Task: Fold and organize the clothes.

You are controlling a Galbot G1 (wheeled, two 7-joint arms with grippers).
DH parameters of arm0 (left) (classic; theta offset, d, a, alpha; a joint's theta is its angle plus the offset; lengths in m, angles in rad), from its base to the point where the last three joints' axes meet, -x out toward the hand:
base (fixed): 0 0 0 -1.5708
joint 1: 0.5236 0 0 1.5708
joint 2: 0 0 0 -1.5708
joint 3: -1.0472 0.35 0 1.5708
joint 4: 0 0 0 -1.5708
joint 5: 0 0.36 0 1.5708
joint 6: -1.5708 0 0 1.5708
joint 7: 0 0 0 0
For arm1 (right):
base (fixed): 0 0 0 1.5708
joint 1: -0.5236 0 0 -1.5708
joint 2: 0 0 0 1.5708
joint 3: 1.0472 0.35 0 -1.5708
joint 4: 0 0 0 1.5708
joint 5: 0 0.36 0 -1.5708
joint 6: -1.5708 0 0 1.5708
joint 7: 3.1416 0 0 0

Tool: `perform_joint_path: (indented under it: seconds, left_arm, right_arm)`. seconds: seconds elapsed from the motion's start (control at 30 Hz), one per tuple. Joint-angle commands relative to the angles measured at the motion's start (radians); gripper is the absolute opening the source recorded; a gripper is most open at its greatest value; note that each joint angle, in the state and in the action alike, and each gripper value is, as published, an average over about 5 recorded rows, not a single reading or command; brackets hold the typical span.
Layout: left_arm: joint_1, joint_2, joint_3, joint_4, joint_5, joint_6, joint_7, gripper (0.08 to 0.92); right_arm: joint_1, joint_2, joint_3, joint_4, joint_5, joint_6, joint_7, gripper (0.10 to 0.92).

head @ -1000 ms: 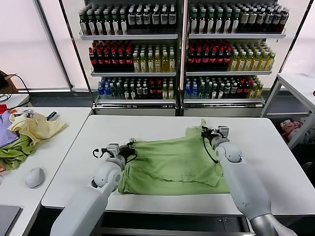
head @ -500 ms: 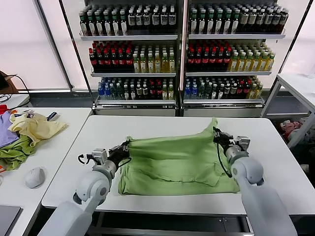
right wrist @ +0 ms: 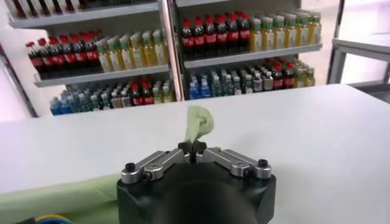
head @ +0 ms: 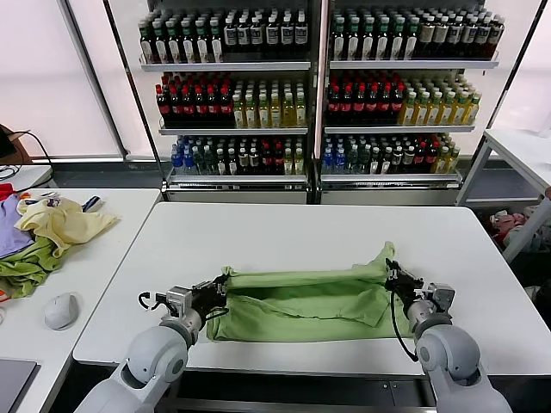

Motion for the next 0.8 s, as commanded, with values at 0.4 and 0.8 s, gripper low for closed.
perform_joint_path:
  seconds: [0.4, 0.8]
  left_arm:
    - [0.125, -0.117, -0.02, -0.115, 0.261, -0.052, -0.087, 0.474]
    - [0.131, -0.302, -0.019, 0.073, 0.363, -0.043, -0.166, 0.789]
  right_arm:
    - [-0.158, 0.016, 0.044, 0.156, -0.136, 0.043, -0.029, 0.446]
    - [-0.168, 0.012, 0.048, 0.159, -0.159, 0.07, -0.024, 0.781]
